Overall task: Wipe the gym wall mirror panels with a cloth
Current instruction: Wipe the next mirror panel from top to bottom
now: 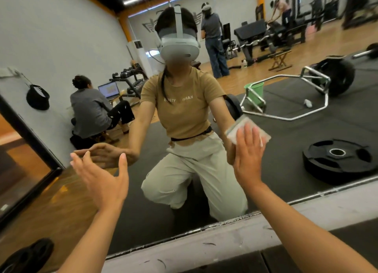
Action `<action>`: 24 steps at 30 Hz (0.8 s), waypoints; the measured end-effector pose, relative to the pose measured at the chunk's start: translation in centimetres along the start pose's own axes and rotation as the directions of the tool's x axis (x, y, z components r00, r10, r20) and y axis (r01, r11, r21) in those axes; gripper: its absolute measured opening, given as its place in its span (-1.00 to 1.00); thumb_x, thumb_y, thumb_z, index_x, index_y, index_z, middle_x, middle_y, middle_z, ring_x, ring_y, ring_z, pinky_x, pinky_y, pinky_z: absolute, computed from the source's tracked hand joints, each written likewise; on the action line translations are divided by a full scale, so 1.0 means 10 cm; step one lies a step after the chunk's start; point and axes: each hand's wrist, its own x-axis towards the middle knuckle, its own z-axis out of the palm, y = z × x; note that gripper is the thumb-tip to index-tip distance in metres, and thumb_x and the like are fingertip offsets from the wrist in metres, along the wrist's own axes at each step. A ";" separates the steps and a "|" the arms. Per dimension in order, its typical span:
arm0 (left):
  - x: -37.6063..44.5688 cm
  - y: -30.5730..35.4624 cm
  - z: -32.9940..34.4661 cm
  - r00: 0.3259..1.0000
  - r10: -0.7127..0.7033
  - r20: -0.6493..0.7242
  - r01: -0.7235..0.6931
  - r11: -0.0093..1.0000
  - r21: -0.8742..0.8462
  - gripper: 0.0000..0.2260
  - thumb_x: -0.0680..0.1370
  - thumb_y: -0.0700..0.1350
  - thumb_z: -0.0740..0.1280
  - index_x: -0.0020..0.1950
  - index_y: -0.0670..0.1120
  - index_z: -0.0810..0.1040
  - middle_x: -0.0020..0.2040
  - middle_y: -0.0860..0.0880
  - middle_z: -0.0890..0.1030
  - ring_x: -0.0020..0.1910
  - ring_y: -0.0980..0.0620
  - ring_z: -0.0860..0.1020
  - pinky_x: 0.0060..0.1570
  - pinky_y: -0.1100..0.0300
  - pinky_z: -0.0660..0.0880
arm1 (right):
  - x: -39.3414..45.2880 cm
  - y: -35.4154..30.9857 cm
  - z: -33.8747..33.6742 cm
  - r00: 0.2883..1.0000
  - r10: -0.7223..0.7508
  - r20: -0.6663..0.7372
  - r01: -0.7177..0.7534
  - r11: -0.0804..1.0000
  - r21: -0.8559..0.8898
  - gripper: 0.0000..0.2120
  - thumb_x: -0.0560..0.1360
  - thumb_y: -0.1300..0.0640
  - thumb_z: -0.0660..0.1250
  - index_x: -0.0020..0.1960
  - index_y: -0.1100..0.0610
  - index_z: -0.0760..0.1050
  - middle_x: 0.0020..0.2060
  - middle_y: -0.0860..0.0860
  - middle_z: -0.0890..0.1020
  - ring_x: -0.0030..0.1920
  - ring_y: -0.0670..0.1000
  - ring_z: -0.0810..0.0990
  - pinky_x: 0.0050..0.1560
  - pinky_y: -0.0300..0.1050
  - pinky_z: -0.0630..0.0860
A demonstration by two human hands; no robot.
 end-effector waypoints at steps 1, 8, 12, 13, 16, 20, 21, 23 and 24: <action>0.00 0.00 0.01 1.000 -0.005 -0.003 0.005 1.000 -0.006 -0.25 0.55 0.12 0.38 0.57 -0.16 0.08 0.62 -0.16 -0.07 0.60 -0.15 -0.10 0.54 -0.11 -0.01 | -0.23 0.15 -0.01 0.999 0.024 0.038 -0.024 1.000 -0.005 -0.50 0.71 0.02 -0.10 0.61 -0.10 -0.17 0.61 -0.06 -0.08 0.59 -0.03 -0.15 0.53 0.12 -0.14; -0.02 0.01 0.00 1.000 -0.025 0.019 0.025 1.000 0.003 -0.23 0.54 0.13 0.38 0.58 -0.16 0.07 0.63 -0.14 -0.09 0.60 -0.14 -0.12 0.53 -0.15 -0.01 | -0.95 0.41 -0.05 0.747 0.662 -0.060 -0.648 0.746 0.154 -0.44 0.66 0.08 -0.08 0.58 0.01 -0.25 0.58 0.01 -0.16 0.60 0.11 -0.16 0.57 0.05 -0.18; -0.01 0.01 -0.04 0.999 -0.029 0.039 0.029 0.999 0.017 -0.23 0.53 0.13 0.38 0.58 -0.13 0.07 0.63 -0.11 -0.10 0.60 -0.12 -0.12 0.53 -0.17 0.02 | -0.32 0.09 -0.02 0.736 0.650 -0.189 -0.611 0.758 0.228 -0.47 0.64 0.17 -0.02 0.58 0.21 -0.04 0.57 0.22 0.01 0.58 0.19 -0.07 0.55 0.01 -0.18; -0.01 0.01 -0.05 0.999 -0.028 0.041 0.028 0.999 0.021 -0.23 0.53 0.13 0.38 0.58 -0.13 0.07 0.63 -0.11 -0.10 0.60 -0.12 -0.12 0.53 -0.17 0.02 | -0.09 0.01 -0.04 0.785 0.581 -0.217 -0.541 0.812 0.218 -0.48 0.65 0.16 -0.01 0.58 0.23 0.04 0.56 0.24 0.06 0.57 0.16 -0.04 0.53 -0.08 -0.21; -0.02 0.03 -0.07 0.998 -0.034 0.045 0.032 0.999 0.036 -0.23 0.53 0.11 0.39 0.58 -0.15 0.08 0.63 -0.11 -0.09 0.60 -0.11 -0.11 0.52 -0.15 0.01 | 0.68 -0.21 -0.17 0.890 0.384 -0.247 -0.357 0.922 0.148 -0.49 0.64 0.16 0.01 0.58 0.22 0.10 0.57 0.18 0.12 0.57 0.15 0.00 0.51 -0.03 -0.15; -0.02 0.09 -0.10 0.998 -0.041 0.046 0.039 0.998 0.050 -0.23 0.53 0.10 0.40 0.57 -0.17 0.10 0.63 -0.13 -0.07 0.60 -0.12 -0.09 0.51 -0.12 0.01 | 1.30 -0.38 -0.34 0.963 0.190 -0.194 -0.185 0.982 0.043 -0.48 0.64 0.17 0.00 0.60 0.11 0.08 0.59 0.05 0.08 0.58 0.12 -0.01 0.48 0.25 -0.04; -0.02 0.11 -0.11 0.998 -0.042 0.045 0.040 0.998 0.054 -0.23 0.53 0.10 0.40 0.57 -0.18 0.11 0.63 -0.14 -0.07 0.60 -0.13 -0.08 0.51 -0.11 0.01 | 1.30 -0.35 -0.35 0.967 0.169 -0.189 -0.167 0.986 0.026 -0.48 0.65 0.17 0.00 0.60 0.10 0.08 0.59 0.05 0.09 0.59 0.11 -0.01 0.48 0.26 -0.03; -0.02 0.13 -0.13 0.998 -0.042 0.047 0.038 0.997 0.066 -0.23 0.53 0.09 0.40 0.56 -0.20 0.11 0.63 -0.15 -0.06 0.60 -0.13 -0.08 0.50 -0.11 0.03 | 1.05 -0.22 -0.31 0.967 0.183 -0.180 -0.181 0.983 0.027 -0.50 0.66 0.15 -0.02 0.60 0.08 0.06 0.59 0.06 0.08 0.59 0.05 -0.05 0.49 0.24 -0.02; -0.01 0.13 -0.13 0.998 -0.040 0.050 0.036 0.997 0.071 -0.23 0.53 0.09 0.41 0.56 -0.20 0.11 0.63 -0.16 -0.06 0.60 -0.13 -0.07 0.51 -0.11 0.03 | 0.84 -0.13 -0.27 0.964 0.207 -0.167 -0.204 0.978 0.034 -0.50 0.67 0.14 -0.02 0.60 0.07 0.06 0.59 0.07 0.08 0.59 0.01 -0.08 0.49 0.24 -0.01</action>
